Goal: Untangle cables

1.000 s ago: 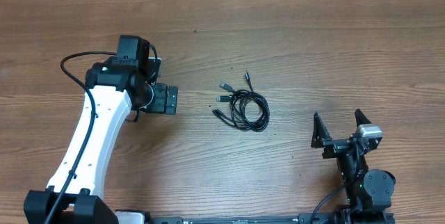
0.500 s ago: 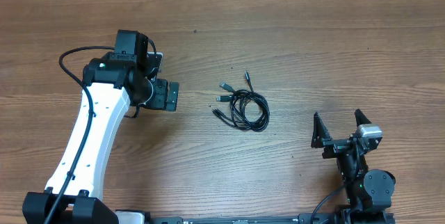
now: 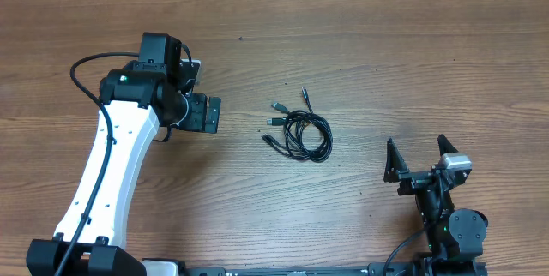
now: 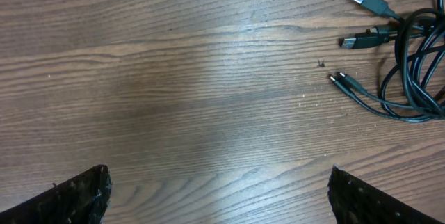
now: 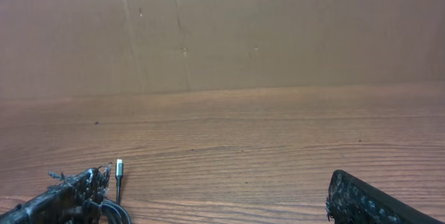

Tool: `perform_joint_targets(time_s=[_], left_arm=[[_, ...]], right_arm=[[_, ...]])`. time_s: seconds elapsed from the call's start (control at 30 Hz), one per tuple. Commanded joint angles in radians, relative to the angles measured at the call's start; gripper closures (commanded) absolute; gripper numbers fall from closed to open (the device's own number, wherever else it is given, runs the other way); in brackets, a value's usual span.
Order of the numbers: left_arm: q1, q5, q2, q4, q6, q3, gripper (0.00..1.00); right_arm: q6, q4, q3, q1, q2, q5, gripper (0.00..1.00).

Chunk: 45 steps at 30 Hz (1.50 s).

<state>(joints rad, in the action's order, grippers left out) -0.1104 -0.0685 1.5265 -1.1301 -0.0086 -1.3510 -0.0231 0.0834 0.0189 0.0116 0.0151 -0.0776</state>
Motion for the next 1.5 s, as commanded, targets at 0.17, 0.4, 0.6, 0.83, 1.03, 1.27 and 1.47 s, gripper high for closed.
perform_joint_targets(time_s=[0.17, 0.4, 0.6, 0.83, 1.03, 1.27, 1.47], left_arm=[[0.003, -0.028, 0.005, 0.002, 0.039, -0.025, 0.0], [0.003, -0.052, 0.005, 0.019, 0.039, -0.024, 0.01], [0.003, -0.053, 0.005, 0.031, 0.039, -0.013, 0.0], [0.003, -0.052, 0.005, 0.031, 0.039, -0.013, 0.0], [0.003, -0.052, 0.005, 0.035, 0.039, -0.013, 0.0], [0.003, -0.056, 0.005, 0.034, 0.038, -0.013, 0.0], [0.003, -0.056, 0.005, 0.035, 0.039, -0.013, 0.01]], right_arm=[[-0.004, -0.003, -0.011, -0.006, -0.002, 0.01, 0.0], [-0.004, -0.003, -0.011, -0.006, -0.002, 0.009, 0.0], [-0.004, -0.003, -0.011, -0.006, -0.002, 0.009, 0.0], [-0.003, -0.003, -0.011, -0.006, -0.002, 0.009, 0.0], [-0.004, -0.003, -0.011, -0.006, -0.002, 0.01, 0.0], [-0.004, -0.003, -0.011, -0.006, -0.002, 0.009, 0.0], [-0.004, -0.003, -0.011, -0.006, -0.002, 0.01, 0.0]])
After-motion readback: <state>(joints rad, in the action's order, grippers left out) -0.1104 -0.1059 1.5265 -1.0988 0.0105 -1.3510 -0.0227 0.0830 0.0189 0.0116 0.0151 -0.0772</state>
